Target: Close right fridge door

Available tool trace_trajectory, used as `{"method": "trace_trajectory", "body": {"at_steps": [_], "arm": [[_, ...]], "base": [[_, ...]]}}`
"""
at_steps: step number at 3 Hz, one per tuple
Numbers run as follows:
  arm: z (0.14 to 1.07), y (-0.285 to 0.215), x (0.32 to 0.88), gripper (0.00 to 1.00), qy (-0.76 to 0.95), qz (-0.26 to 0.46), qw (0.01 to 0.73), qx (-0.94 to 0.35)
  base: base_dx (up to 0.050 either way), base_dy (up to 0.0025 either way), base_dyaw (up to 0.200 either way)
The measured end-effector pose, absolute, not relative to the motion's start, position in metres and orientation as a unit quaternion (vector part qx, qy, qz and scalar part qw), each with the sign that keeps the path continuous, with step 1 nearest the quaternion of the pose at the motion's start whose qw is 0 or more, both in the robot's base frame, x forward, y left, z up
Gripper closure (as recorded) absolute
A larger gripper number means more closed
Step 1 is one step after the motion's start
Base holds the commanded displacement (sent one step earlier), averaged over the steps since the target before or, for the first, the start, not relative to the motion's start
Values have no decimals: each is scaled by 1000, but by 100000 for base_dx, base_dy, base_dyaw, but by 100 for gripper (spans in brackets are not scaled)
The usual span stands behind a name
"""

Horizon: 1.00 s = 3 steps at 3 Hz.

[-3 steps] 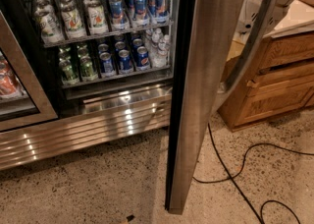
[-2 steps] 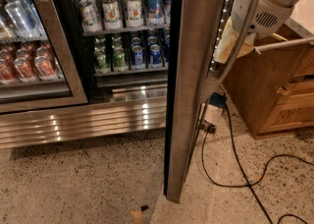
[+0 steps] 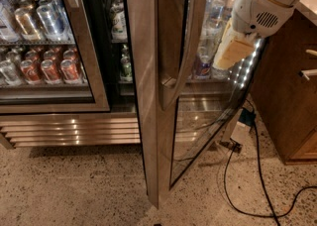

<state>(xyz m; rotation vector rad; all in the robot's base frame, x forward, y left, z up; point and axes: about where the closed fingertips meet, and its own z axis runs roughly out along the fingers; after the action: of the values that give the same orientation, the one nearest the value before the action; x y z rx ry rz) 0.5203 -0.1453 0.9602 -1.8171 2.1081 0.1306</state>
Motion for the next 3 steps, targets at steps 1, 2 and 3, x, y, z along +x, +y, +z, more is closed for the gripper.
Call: {"method": "trace_trajectory", "body": {"at_steps": [1, 2, 3], "arm": [[960, -145, 520, 100, 745, 46, 177, -642], [960, -145, 520, 100, 745, 46, 177, -642], [960, -145, 520, 100, 745, 46, 177, -642]], "base": [[4753, -2, 46], [4753, -3, 52], [4756, -5, 105]]}}
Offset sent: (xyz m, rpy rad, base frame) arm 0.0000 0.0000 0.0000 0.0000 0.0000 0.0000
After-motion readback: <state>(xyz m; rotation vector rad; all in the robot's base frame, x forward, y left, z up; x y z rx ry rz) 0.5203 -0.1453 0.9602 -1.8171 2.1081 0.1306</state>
